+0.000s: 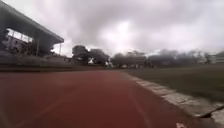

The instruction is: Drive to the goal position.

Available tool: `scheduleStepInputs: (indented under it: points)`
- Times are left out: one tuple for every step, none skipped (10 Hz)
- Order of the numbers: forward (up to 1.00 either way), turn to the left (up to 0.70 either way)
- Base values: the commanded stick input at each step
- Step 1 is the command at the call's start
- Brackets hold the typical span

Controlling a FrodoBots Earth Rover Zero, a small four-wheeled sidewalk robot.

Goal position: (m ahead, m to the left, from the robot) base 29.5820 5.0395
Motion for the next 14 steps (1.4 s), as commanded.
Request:
scheduleStepInputs:
  points:
    - [0.5,0.02]
    - [0.5,0.02]
    - [0.5,0.02]
    - [0.5,0.02]
    - [0.5,0.02]
    - [0.5,0.02]
    - [0.5,0.02]
    - [0.5,0.02]
    - [0.5,0.02]
    - [0.5,0.02]
    - [0.5,0.02]
    - [0.5,0.02]
    - [0.5,0.02]
    - [0.5,0.02]
